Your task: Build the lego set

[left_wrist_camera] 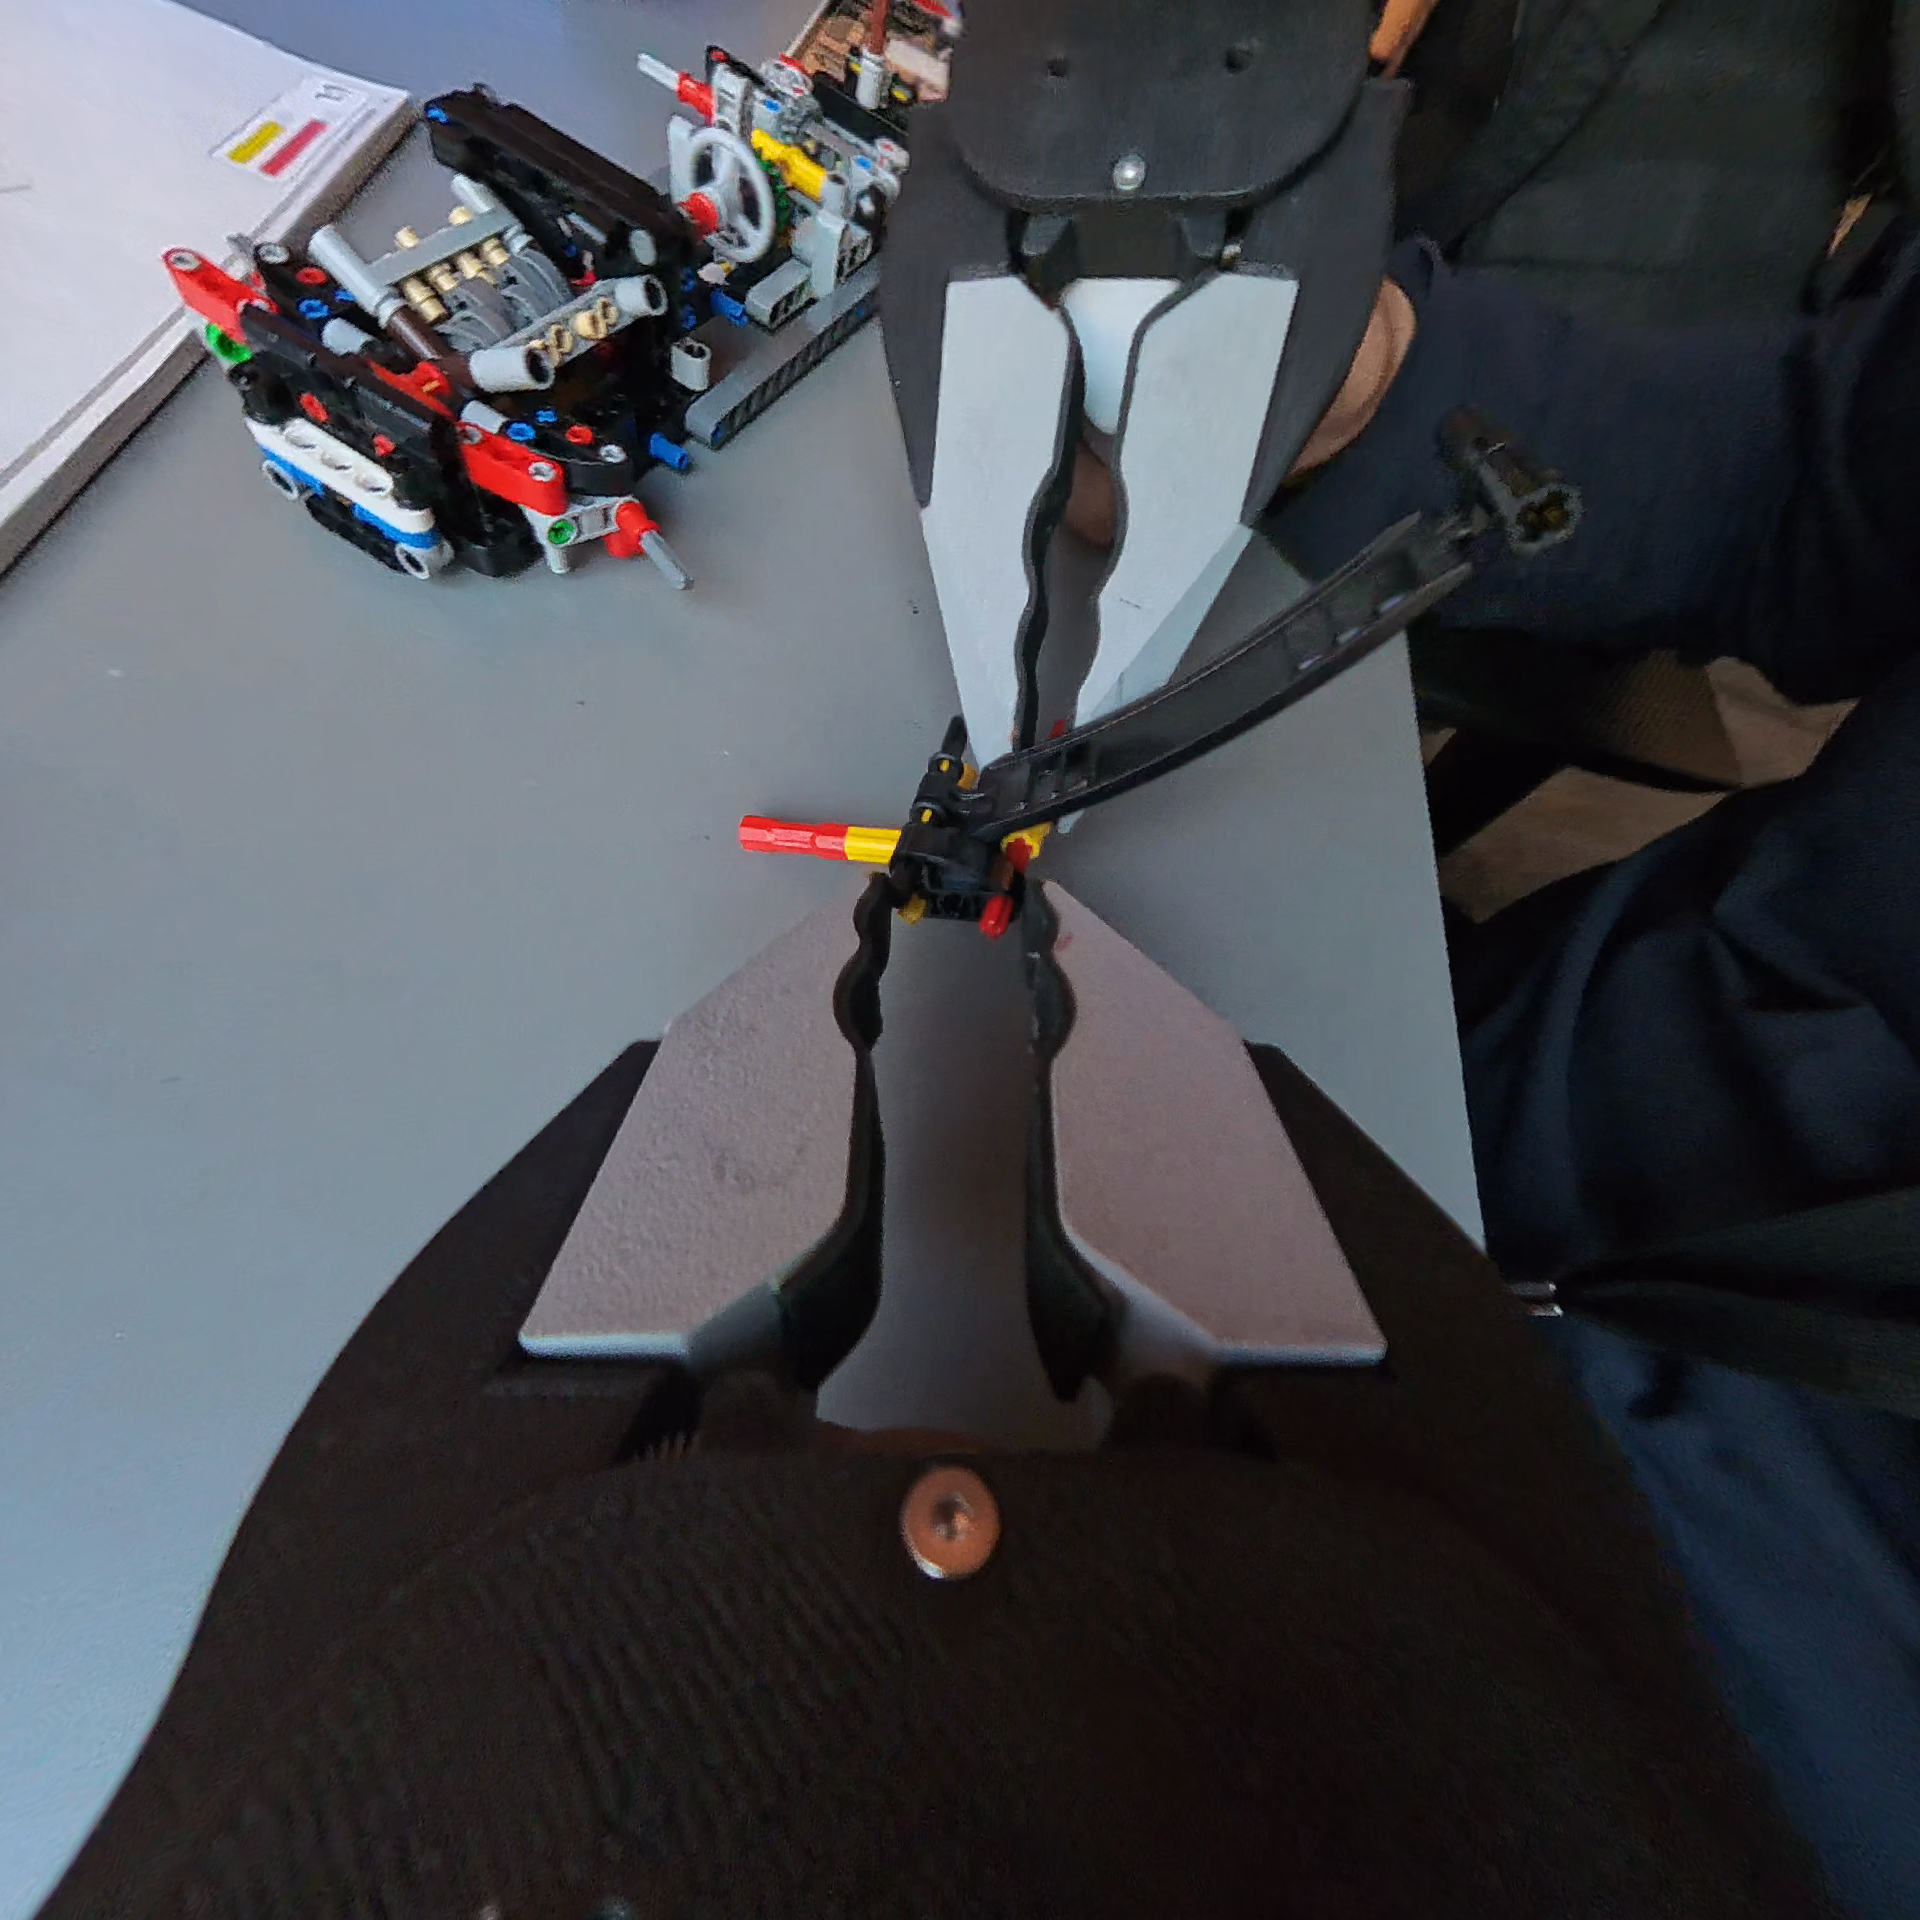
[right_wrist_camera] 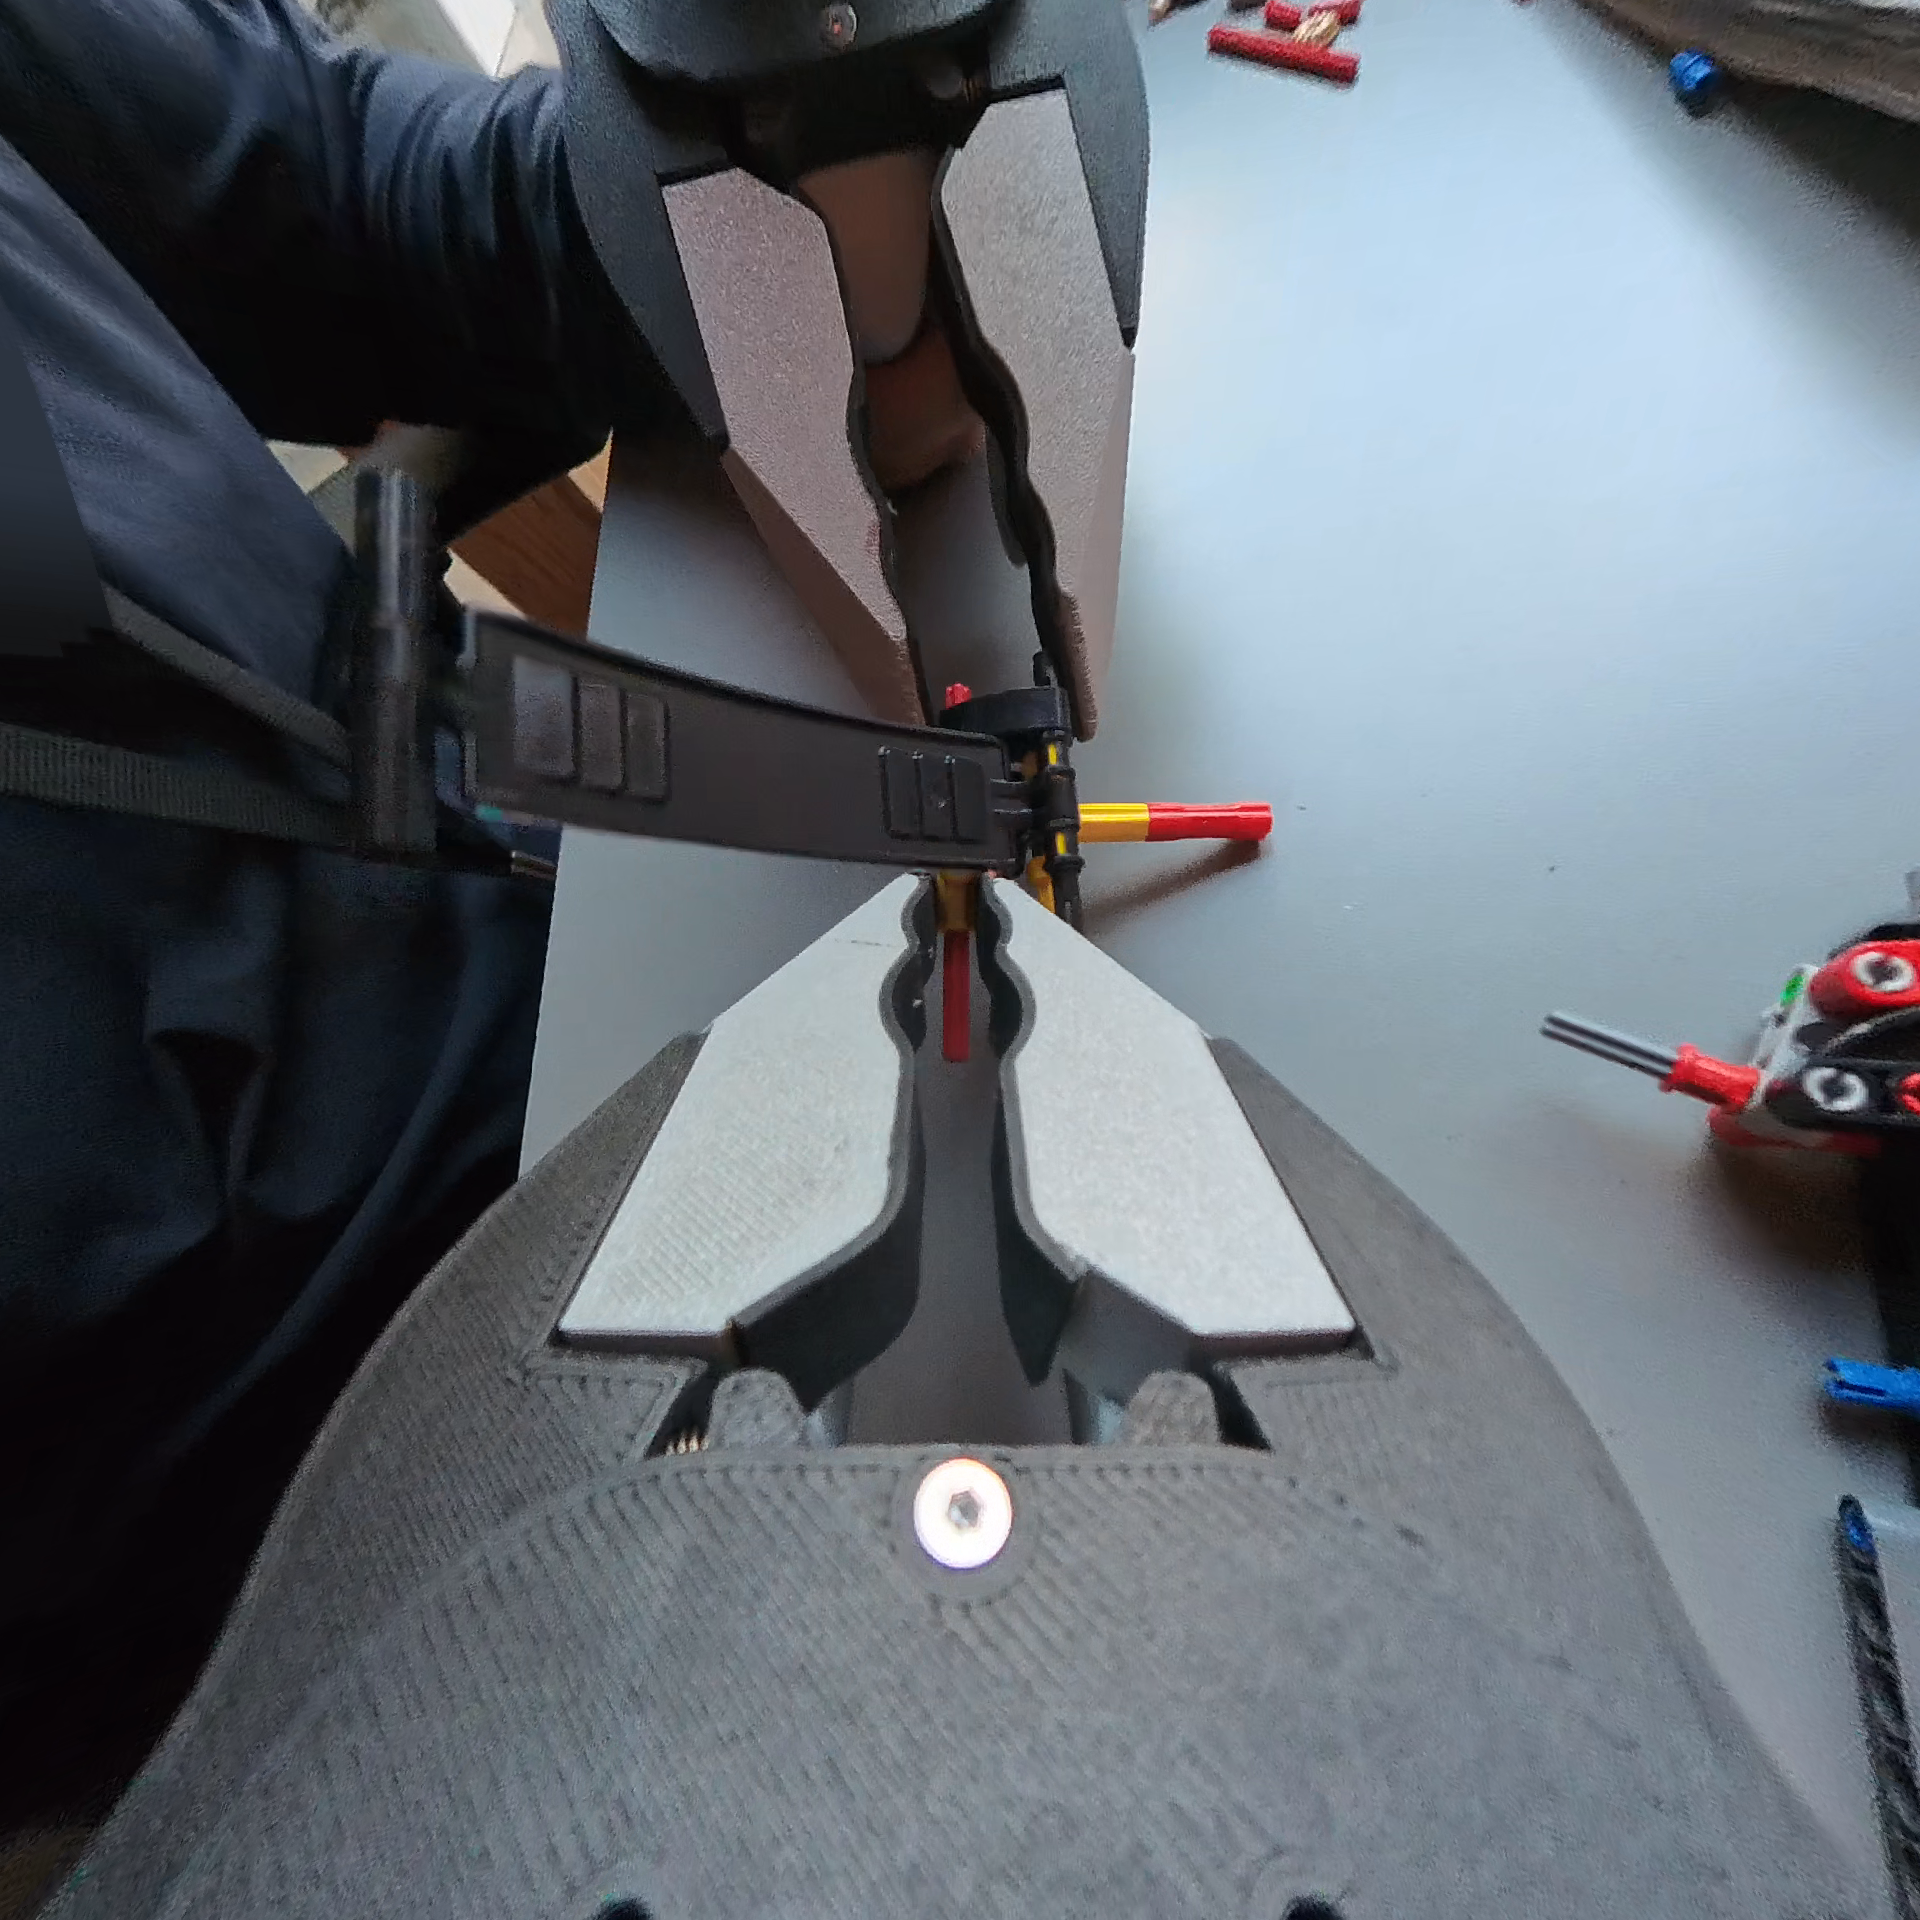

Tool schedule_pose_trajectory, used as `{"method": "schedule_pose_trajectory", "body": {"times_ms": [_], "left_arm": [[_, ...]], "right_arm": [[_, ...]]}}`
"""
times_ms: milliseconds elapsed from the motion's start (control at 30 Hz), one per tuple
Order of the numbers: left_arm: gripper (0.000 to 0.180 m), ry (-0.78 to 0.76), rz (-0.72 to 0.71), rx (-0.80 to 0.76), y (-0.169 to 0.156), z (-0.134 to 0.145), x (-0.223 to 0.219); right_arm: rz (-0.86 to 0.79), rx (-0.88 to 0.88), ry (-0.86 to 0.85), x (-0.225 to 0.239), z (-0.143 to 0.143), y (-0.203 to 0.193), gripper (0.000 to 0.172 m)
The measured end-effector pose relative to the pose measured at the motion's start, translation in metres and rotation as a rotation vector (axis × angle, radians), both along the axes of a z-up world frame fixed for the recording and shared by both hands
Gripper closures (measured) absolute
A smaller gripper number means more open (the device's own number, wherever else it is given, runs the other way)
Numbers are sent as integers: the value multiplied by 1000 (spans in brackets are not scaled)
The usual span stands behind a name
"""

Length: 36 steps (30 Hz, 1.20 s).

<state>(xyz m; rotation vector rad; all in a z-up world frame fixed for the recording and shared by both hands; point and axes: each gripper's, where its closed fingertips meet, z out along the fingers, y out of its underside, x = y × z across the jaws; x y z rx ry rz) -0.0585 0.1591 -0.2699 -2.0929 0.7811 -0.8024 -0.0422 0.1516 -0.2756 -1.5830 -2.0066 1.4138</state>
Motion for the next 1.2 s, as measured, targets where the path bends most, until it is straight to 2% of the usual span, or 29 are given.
{"method": "schedule_pose_trajectory", "body": {"times_ms": [67,167,267,367,433,467,533,667,767,833,1000,1100,1200], "left_arm": [[158,-31,17,-49,1,-2,-3],[158,-68,54,-113,3,-4,-9],[158,-97,81,-165,5,-7,-12],[158,-94,78,-173,5,-8,-12],[158,-84,49,-170,1,-8,-8],[158,-73,45,-168,0,-9,-7],[158,-67,30,-163,-2,-9,-6],[159,-83,1,-143,-5,-5,-3],[159,-89,13,-131,-4,-4,-4],[159,-116,27,-124,-2,0,-6],[159,-195,54,-134,1,7,-12],[159,-204,56,-134,1,8,-14],[158,-206,60,-133,2,9,-17]], "right_arm": [[-29,-17,22,-1,4,4,167],[-65,-35,66,-2,11,10,154],[-124,16,117,-4,16,17,142],[-171,88,159,-10,20,19,139],[-230,159,169,-18,20,26,115],[-242,179,176,-21,22,27,113],[-260,174,201,-26,30,28,115],[-410,31,176,-36,35,52,141],[-420,-135,103,-37,27,59,131],[-389,-165,120,-34,30,56,128],[-223,-4,125,-13,23,34,134],[-202,141,126,-5,12,35,140],[-148,168,159,-3,14,25,148]]}}
